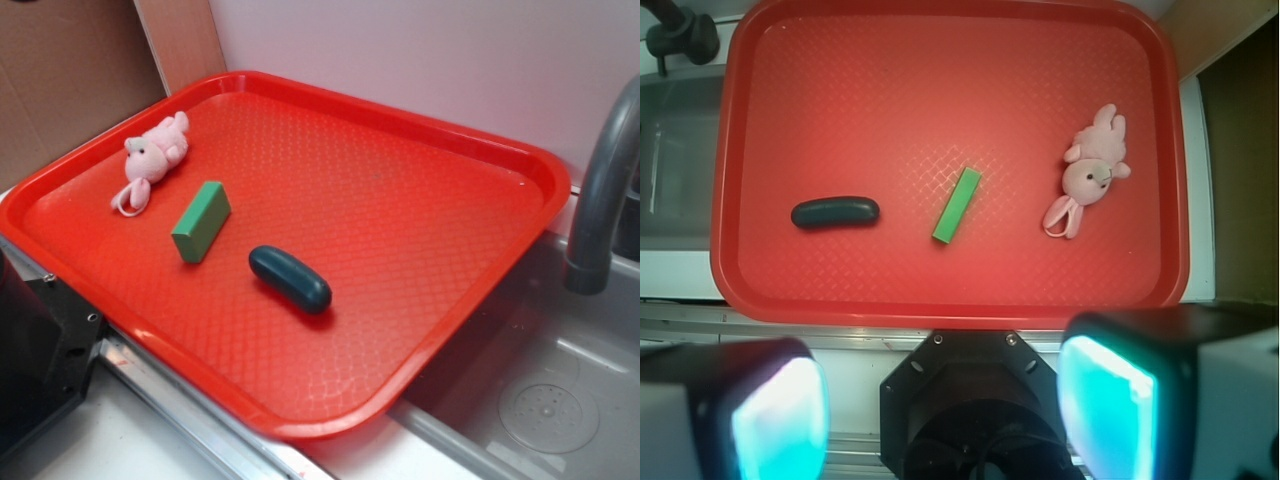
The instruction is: Grab the plastic pickle.
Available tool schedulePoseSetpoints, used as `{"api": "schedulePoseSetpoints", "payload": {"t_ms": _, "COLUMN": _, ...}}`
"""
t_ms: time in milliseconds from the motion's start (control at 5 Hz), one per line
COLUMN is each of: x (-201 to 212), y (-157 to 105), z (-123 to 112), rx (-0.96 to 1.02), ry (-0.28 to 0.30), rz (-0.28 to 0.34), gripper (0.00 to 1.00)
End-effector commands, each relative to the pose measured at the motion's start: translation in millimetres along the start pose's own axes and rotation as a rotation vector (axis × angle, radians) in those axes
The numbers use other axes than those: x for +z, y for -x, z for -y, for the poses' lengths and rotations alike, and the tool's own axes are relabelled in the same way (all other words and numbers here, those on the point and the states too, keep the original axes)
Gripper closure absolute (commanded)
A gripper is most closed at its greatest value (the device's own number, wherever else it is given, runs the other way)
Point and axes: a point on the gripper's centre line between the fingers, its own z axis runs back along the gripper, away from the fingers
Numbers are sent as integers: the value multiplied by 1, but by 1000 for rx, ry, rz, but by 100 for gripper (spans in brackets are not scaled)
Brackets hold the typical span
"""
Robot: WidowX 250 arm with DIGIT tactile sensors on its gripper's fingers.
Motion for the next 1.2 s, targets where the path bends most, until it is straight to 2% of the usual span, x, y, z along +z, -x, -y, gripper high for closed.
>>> {"api": "schedulePoseSetpoints", "payload": {"t_ms": 0, "x": 0, "y": 0, "z": 0, "rx": 0, "ry": 0, "rz": 0, "gripper": 0}}
{"api": "schedulePoseSetpoints", "payload": {"t_ms": 200, "x": -7, "y": -11, "z": 3, "rx": -243, "ry": -22, "rz": 39, "gripper": 0}}
{"api": "schedulePoseSetpoints", "payload": {"t_ms": 400, "x": -17, "y": -21, "z": 12, "rx": -494, "ry": -28, "rz": 103, "gripper": 0}}
{"api": "schedulePoseSetpoints", "payload": {"t_ms": 600, "x": -32, "y": -33, "z": 24, "rx": -742, "ry": 5, "rz": 144, "gripper": 0}}
{"api": "schedulePoseSetpoints", "payload": {"t_ms": 800, "x": -49, "y": -45, "z": 32, "rx": -991, "ry": 23, "rz": 243, "gripper": 0}}
{"api": "schedulePoseSetpoints", "payload": {"t_ms": 1000, "x": -64, "y": -52, "z": 44, "rx": -1245, "ry": 41, "rz": 201, "gripper": 0}}
